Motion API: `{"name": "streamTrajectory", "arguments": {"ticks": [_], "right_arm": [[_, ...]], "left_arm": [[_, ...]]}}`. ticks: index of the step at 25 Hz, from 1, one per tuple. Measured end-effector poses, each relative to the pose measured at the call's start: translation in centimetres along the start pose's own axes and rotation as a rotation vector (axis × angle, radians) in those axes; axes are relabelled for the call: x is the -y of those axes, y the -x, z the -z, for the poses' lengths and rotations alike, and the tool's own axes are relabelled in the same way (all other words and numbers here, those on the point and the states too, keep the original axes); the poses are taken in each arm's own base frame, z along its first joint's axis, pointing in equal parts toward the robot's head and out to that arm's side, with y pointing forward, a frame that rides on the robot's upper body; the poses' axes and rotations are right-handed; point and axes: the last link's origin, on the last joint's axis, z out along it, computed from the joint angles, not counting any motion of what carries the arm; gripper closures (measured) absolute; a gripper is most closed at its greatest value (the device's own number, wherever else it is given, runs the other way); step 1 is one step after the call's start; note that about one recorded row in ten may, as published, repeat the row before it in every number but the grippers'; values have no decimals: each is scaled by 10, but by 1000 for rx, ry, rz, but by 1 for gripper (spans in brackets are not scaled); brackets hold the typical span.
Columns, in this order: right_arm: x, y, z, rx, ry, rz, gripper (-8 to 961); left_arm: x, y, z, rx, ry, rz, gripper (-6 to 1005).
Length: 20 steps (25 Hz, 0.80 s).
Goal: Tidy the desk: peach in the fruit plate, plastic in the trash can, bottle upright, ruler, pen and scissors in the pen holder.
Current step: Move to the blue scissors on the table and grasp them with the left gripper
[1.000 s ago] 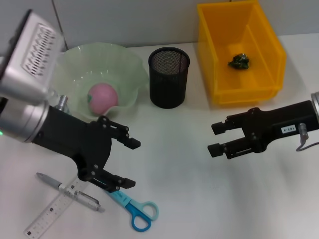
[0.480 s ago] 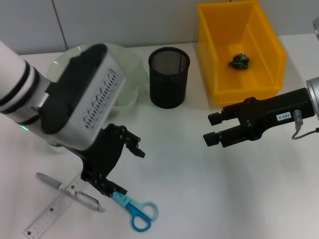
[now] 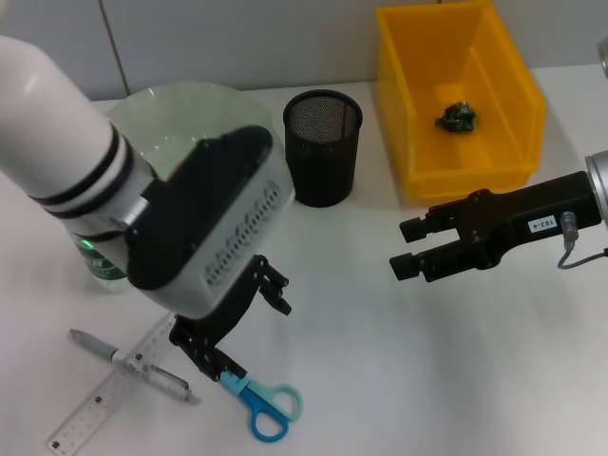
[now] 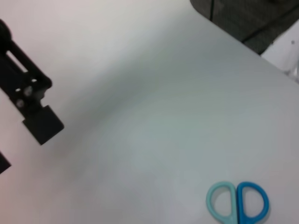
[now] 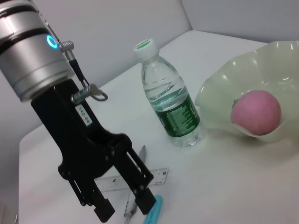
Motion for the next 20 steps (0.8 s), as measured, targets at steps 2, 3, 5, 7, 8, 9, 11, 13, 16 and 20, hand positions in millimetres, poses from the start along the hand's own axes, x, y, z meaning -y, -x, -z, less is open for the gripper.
{"name": "streamTrajectory", "arguments": {"ticks": [2, 3, 5, 7, 8, 9, 11, 13, 16, 20], "right_arm": [[1, -1, 1, 8, -6, -6, 187], [1, -1, 1, 8, -6, -6, 187], [1, -1, 2, 12, -9, -10, 187], [2, -2, 4, 15, -15, -18, 187], [2, -2, 4, 15, -15, -18, 187], [2, -3, 4, 14, -18, -23, 187], [2, -4, 5, 13, -19, -26, 187], [3, -4, 5, 12, -20, -28, 187], [4, -5, 7, 10, -25, -31, 186], [5, -5, 8, 0, -33, -36, 186]], "left_arm": [[0, -1, -5, 33, 11, -28, 221], [0, -1, -5, 33, 11, -28, 221], [2, -2, -8, 54, 14, -45, 222], [3, -4, -13, 79, 27, -68, 222], [3, -5, -14, 88, 33, -73, 222], [3, -5, -14, 88, 33, -73, 222], [4, -5, -17, 102, 42, -79, 222], [5, -5, -20, 112, 51, -79, 222], [5, -3, -28, 141, 68, -67, 223], [4, 0, -35, 176, 80, -52, 223]]}}
